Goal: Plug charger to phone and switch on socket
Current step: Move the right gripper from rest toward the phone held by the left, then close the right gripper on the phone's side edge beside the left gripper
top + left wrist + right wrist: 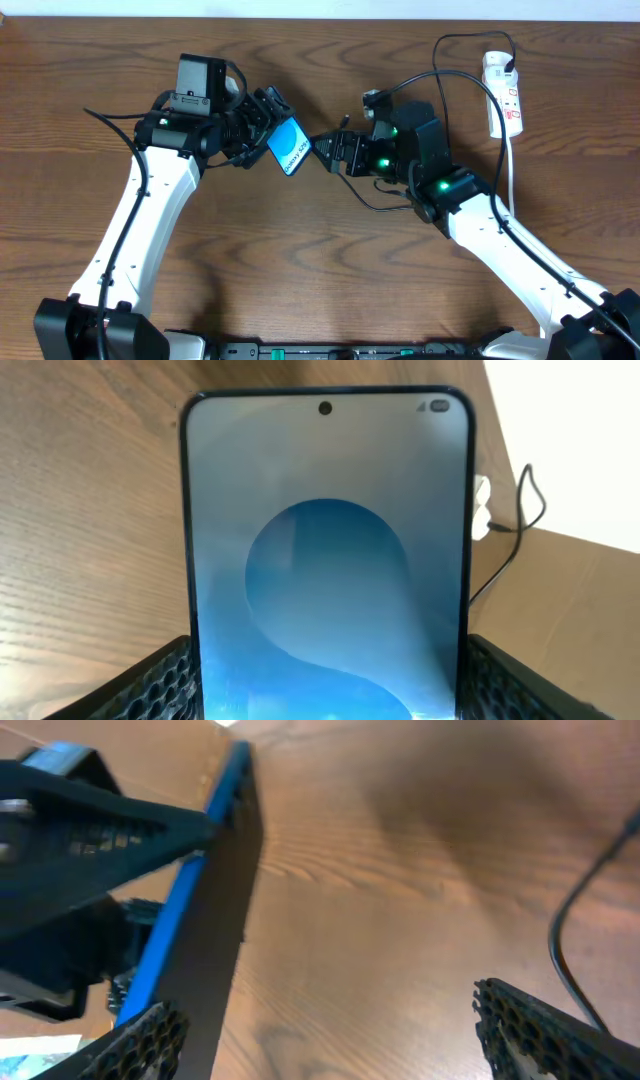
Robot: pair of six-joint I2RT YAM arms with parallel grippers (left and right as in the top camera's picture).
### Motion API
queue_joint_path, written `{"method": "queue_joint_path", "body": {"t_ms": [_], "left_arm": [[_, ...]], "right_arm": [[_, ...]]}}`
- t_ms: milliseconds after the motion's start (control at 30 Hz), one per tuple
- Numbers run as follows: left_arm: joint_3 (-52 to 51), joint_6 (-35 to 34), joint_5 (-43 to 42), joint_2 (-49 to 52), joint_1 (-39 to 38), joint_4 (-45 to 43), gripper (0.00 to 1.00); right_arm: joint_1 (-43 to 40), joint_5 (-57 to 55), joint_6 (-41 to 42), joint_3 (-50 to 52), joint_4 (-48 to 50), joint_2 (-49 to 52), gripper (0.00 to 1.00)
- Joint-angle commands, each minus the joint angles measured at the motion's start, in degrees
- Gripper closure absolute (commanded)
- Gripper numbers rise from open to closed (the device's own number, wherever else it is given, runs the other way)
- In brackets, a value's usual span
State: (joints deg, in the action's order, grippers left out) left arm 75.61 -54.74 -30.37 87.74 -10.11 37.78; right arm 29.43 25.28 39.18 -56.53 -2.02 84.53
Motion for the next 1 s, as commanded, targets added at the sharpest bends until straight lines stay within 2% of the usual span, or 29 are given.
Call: {"method": "queue_joint_path", "body": {"t_ms": [0,167,533,633,800,967], "left_arm": [[0.5,-2.9,-1.6,-1.3,0.4,-1.4,0.53],[0.5,-3.0,-1.1,-1.3,0.9,-1.7,0.53],[0.5,-2.7,-0.4,-1.3,1.1,-1.7,0.54],[0.5,-1.4,0.6,-1.3,1.1,-1.7,0.59],[0.5,-1.0,4.3,-1.3,1.1,-1.4,0.59],[0.5,-1.0,6.0,-1.3,1.1,-1.5,0.59]], "right_arm": [[2.7,0.1,-3.1,-0.6,2.3,-0.3,0.12],[4.6,-0.9,-4.6,-0.6,2.0,-0.3,0.18],[2.5,-7.3,-4.6,-0.6,-6.5,-0.4,0.15],[1.7,-6.4,-4.8,-0.6,-8.0,-1.0,0.15],[1.7,-0.9,-8.3,-0.6,-8.3,-6.4,0.14],[2.6,-1.1,-9.7,-0.6,-11.0,-14.5,0.09]]}}
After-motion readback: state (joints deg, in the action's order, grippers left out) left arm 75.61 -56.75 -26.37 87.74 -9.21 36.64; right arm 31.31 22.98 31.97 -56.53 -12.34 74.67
